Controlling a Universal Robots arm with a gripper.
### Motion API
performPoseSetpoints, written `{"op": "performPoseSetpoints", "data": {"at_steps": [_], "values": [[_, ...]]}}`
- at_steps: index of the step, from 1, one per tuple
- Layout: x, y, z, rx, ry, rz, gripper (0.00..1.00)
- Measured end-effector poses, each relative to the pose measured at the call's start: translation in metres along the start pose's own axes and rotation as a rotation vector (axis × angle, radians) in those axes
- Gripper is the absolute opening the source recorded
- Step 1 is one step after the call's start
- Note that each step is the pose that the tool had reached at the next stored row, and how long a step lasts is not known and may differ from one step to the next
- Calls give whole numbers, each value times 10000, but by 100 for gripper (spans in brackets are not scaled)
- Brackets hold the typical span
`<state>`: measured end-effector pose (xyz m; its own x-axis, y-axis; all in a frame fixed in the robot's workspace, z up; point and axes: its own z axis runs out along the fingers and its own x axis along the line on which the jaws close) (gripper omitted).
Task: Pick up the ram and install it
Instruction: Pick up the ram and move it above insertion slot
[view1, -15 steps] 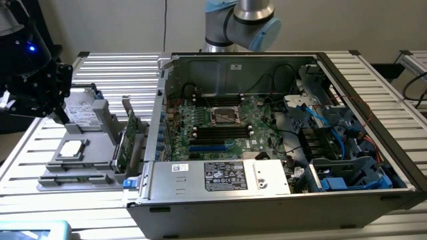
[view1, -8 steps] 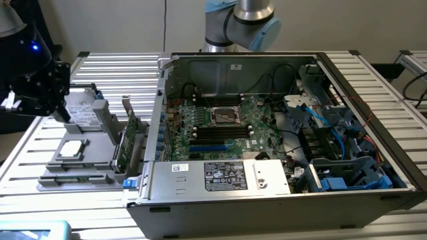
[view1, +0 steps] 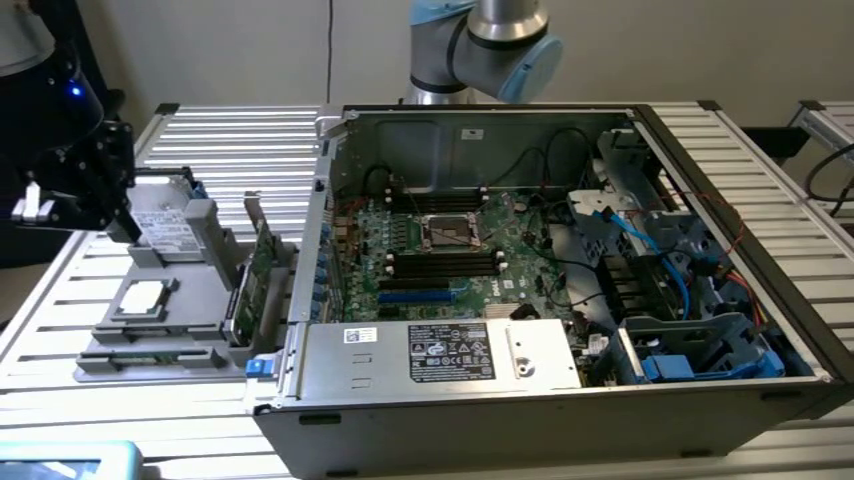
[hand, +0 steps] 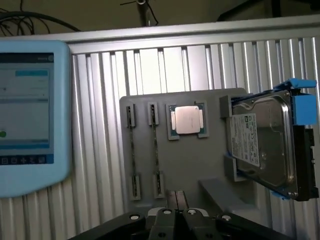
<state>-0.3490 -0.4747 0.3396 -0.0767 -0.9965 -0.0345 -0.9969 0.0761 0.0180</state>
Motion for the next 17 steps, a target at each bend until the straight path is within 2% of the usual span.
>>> {"op": "performPoseSetpoints", "data": {"at_steps": [2,11,12,13,14,15,17], "values": [[0,0,0,-9,3,-290,11],[1,6,1,-8,2,-313,12],[1,6,2,-8,2,-313,18],[1,8,2,-8,2,-312,18],[2,9,3,-8,2,-313,30],[3,12,5,-7,2,-313,30],[6,19,8,-5,3,-312,42]]}}
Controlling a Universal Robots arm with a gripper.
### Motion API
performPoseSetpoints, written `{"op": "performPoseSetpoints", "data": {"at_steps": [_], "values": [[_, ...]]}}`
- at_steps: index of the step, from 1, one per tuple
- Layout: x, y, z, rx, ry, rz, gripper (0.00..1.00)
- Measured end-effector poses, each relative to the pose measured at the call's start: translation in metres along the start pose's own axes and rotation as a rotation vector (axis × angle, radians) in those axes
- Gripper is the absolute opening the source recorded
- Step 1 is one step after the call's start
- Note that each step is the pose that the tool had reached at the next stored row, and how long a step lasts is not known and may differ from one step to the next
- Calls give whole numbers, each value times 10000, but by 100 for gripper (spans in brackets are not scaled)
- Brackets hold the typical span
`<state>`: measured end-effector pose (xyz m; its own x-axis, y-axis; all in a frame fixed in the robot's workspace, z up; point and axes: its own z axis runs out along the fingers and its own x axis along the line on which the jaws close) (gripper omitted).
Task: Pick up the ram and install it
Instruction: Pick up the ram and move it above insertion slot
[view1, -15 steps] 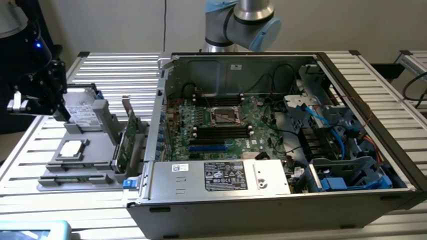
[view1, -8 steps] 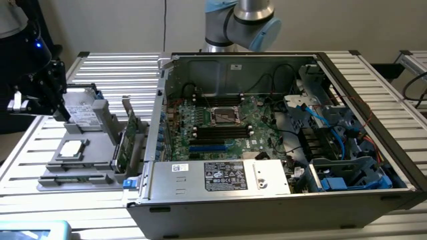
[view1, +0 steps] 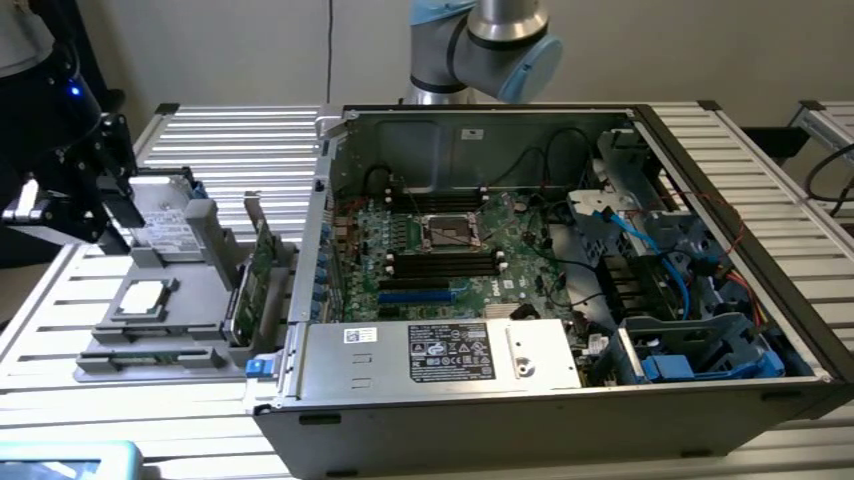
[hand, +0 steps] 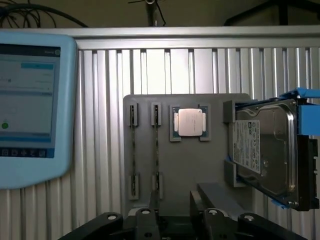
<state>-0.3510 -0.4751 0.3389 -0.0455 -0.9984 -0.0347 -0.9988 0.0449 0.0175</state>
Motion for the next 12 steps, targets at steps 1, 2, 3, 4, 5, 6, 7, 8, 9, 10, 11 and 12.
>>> {"op": "performPoseSetpoints", "data": {"at_steps": [1,2,3,4,5,6,7,8,9,10,11,12], "values": [[4,5,7,5,0,-1,42],[12,14,17,13,-1,-2,42],[22,26,26,19,1,-1,48],[37,35,32,19,7,-2,48],[63,38,37,18,8,-1,48],[98,37,44,20,8,-1,48],[146,35,56,20,8,-1,48],[191,32,68,20,8,-2,48],[235,30,81,19,9,-2,48],[270,28,99,20,8,-2,48],[293,27,116,20,9,-1,48],[306,26,133,20,8,-1,48]]}}
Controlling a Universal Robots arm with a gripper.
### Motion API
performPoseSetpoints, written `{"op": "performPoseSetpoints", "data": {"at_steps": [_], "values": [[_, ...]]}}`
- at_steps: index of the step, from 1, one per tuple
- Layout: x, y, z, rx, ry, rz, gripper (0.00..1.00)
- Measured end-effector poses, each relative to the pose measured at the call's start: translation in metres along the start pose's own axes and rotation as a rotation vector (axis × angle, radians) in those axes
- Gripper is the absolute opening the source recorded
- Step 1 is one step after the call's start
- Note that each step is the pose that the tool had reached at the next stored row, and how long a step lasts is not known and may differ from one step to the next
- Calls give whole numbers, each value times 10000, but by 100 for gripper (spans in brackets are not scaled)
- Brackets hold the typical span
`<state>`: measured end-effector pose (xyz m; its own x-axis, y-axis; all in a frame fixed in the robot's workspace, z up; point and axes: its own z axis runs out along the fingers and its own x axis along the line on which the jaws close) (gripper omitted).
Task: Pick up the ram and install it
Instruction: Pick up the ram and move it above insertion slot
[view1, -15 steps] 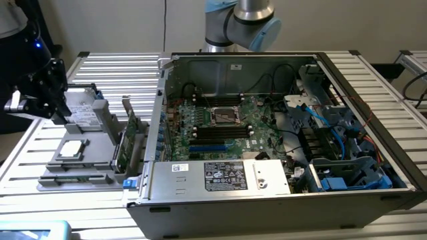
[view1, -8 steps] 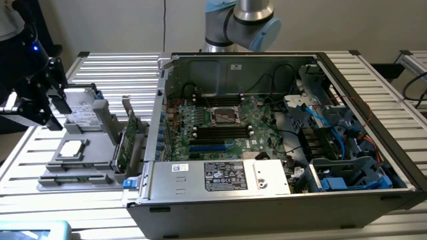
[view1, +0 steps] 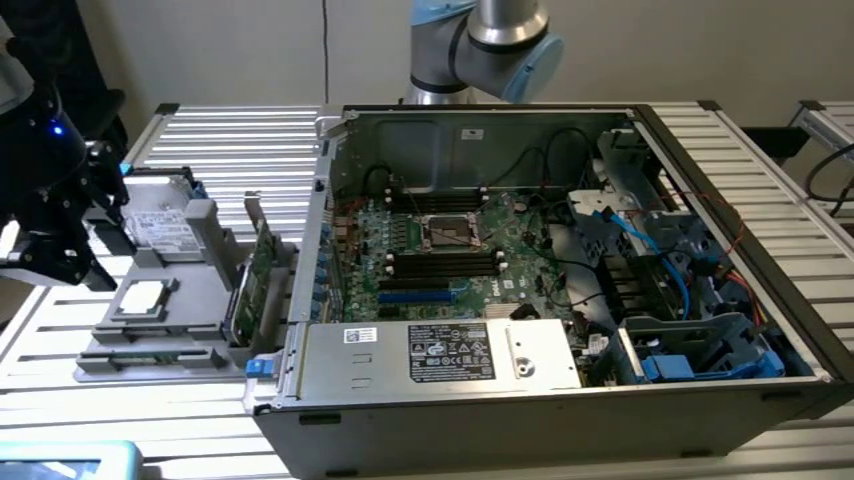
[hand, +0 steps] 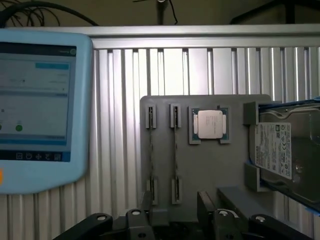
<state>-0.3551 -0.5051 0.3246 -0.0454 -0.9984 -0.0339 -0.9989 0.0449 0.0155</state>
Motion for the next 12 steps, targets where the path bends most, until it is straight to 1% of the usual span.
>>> {"op": "performPoseSetpoints", "data": {"at_steps": [10,12], "values": [[9,-3,183,1,0,0,48],[10,-4,219,1,8,1,48]]}}
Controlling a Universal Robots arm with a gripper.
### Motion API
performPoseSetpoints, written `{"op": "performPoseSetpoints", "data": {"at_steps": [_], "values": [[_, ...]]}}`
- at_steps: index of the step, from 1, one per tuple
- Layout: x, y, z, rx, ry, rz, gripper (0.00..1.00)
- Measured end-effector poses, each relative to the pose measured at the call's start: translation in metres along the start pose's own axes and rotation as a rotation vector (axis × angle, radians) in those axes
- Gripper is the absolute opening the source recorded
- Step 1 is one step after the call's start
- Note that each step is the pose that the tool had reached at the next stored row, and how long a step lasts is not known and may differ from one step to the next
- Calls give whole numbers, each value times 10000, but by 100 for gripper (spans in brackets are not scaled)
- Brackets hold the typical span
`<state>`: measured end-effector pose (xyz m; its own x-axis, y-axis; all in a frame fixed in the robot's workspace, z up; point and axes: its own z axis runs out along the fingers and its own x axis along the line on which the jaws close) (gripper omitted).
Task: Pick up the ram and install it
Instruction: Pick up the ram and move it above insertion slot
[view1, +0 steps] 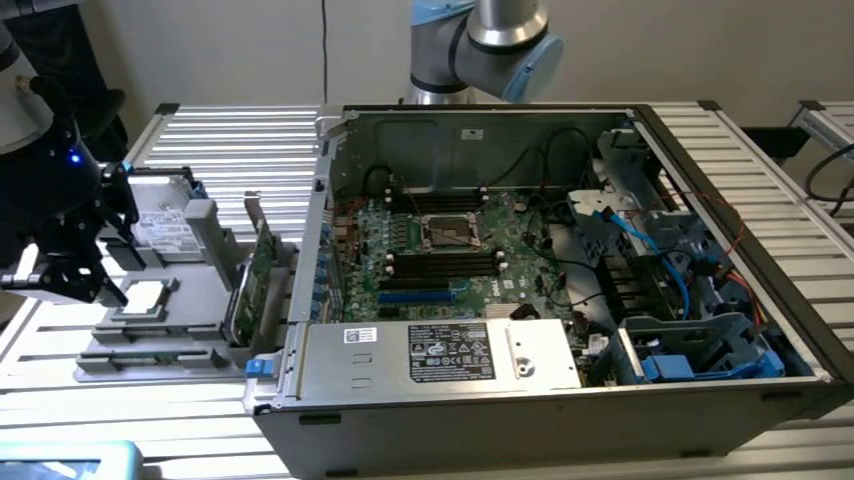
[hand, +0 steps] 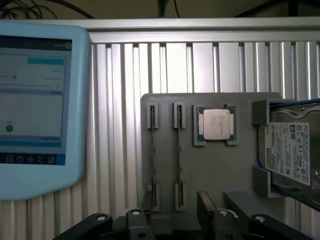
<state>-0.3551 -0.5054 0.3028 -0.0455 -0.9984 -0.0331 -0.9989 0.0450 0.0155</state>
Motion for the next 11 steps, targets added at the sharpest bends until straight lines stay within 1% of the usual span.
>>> {"op": "performPoseSetpoints", "data": {"at_steps": [3,4,5,6,7,8,11], "values": [[2,-1,55,1,31,2,48],[2,-1,68,2,51,2,48],[2,0,76,4,99,4,48],[2,-1,81,8,174,5,48],[3,-1,92,10,225,5,48],[4,-2,109,11,238,4,48],[6,1,165,10,239,5,48]]}}
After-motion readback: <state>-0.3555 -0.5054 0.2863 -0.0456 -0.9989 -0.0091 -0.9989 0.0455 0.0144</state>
